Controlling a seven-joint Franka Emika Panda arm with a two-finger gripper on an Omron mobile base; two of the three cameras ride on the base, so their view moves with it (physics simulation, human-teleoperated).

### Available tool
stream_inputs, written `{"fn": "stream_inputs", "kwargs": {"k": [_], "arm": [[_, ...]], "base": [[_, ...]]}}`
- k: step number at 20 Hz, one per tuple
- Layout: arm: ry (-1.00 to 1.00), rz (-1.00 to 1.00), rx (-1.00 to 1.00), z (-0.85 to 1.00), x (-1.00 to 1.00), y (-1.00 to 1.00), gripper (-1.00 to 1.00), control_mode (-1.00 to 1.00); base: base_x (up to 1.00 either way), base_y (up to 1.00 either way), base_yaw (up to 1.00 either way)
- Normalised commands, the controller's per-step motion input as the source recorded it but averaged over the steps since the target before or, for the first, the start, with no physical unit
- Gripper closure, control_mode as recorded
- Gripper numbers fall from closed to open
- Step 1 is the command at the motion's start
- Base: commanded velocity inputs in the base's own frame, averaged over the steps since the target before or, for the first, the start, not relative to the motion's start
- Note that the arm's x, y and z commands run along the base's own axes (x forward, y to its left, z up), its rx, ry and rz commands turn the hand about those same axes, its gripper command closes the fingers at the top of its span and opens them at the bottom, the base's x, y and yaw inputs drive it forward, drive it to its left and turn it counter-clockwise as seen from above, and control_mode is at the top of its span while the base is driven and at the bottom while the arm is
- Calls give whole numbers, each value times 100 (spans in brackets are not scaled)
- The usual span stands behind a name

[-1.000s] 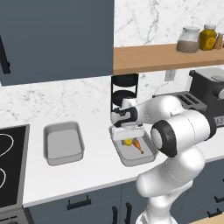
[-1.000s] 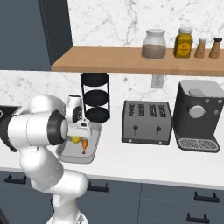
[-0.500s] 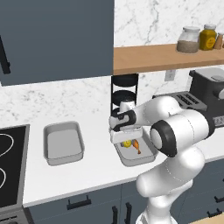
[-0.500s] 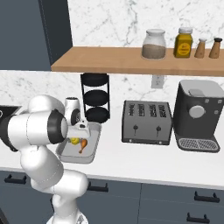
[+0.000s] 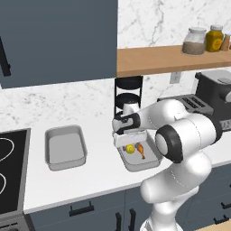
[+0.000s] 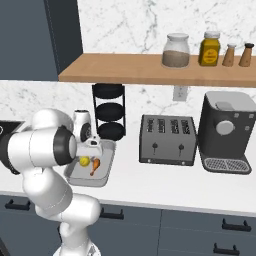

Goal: Place one lemon and one chicken drumstick in each tupperware on the nearby counter, to pack two identical lunches.

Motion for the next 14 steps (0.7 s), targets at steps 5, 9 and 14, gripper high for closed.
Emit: {"fn": "stream_inputs", "kwargs": {"k": [5, 9, 14], "arm": [[0, 0, -4, 33, -9, 0, -100, -100], [-1, 0, -1, 62, -62, -9, -100, -100], [-1, 1, 0, 45, -100, -21, -100, -100]], "base": [[0, 0, 0], [0, 0, 0], [0, 0, 0]]}}
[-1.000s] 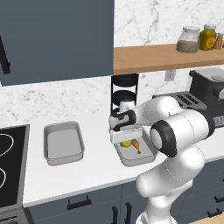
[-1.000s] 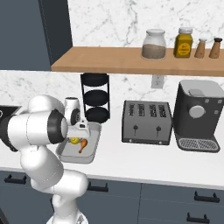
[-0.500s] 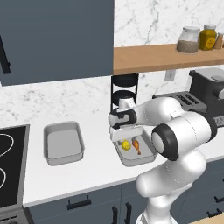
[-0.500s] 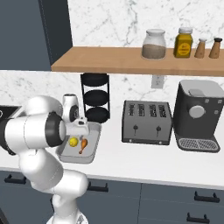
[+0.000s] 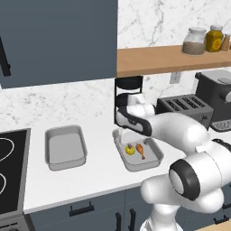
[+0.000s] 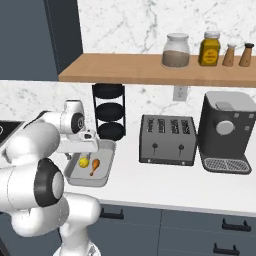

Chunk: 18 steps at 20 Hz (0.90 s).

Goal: Place one lemon and one chicken drumstick in each tupperware on the nearby counter, to pack two identical lunches.

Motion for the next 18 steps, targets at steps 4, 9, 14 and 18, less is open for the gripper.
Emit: {"fn": "stream_inputs", "kwargs": {"k": [4, 9, 14, 18], "arm": [[-3, 0, 0, 24, -100, -20, -100, -100], [-2, 0, 4, 33, -100, -35, -100, -100], [-1, 0, 8, 53, -85, -35, -100, -100], [-8, -1, 0, 26, -53, 0, -100, -100]], "base": [[0, 0, 0], [0, 0, 0], [0, 0, 0], [0, 0, 0]]}}
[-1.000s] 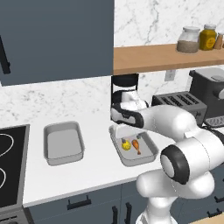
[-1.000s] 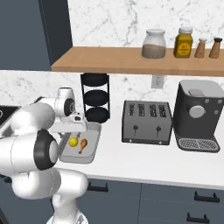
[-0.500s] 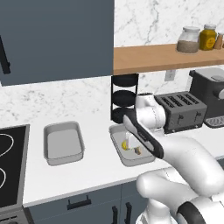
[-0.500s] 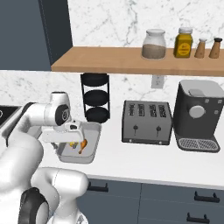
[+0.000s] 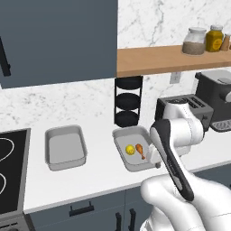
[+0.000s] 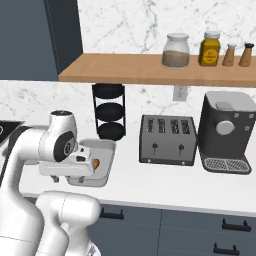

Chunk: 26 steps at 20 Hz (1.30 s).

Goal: Place one lemon and one chicken drumstick in each tupperware on the nearby counter, to pack two identical lunches.

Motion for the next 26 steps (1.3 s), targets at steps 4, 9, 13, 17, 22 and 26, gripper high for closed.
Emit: {"fn": "stream_inputs", "kwargs": {"k": [4, 9, 13, 17, 22, 26], "arm": [[-2, -1, 0, 0, -7, 0, -100, -100], [-1, 0, 0, 0, -4, 0, -100, 100], [0, 0, 0, 0, 0, 0, -100, 100], [0, 0, 0, 0, 0, 0, -100, 100], [0, 0, 0, 0, 0, 0, -100, 100], [0, 0, 0, 0, 0, 0, -100, 100]], "base": [[0, 0, 0], [-32, -15, -8], [-99, -67, -31], [-88, -87, -34], [-38, -99, -41], [1, -100, -46]]}}
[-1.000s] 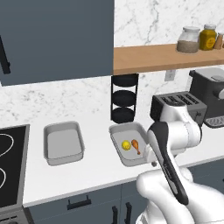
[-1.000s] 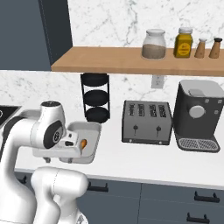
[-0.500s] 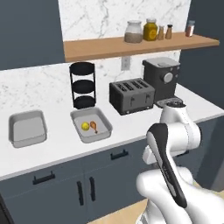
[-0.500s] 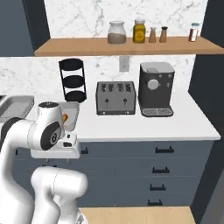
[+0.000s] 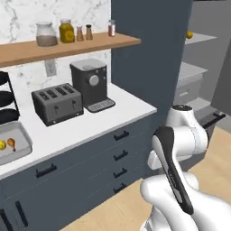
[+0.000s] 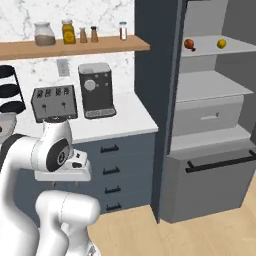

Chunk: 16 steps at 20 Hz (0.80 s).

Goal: Place one lemon and one chicken drumstick in each tupperware on the nearby counter, to pack two identical lunches.

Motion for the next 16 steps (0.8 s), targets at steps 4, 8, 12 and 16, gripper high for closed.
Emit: {"fn": "stream_inputs", "kwargs": {"k": [4, 8, 12, 16], "arm": [[0, 0, 0, 0, 0, 0, -100, 100], [0, 0, 0, 0, 0, 0, -100, 100], [0, 0, 0, 0, 0, 0, -100, 100], [0, 0, 0, 0, 0, 0, -100, 100]], "base": [[67, -100, -24], [87, -100, 4], [74, -100, 24], [52, -100, 27]]}}
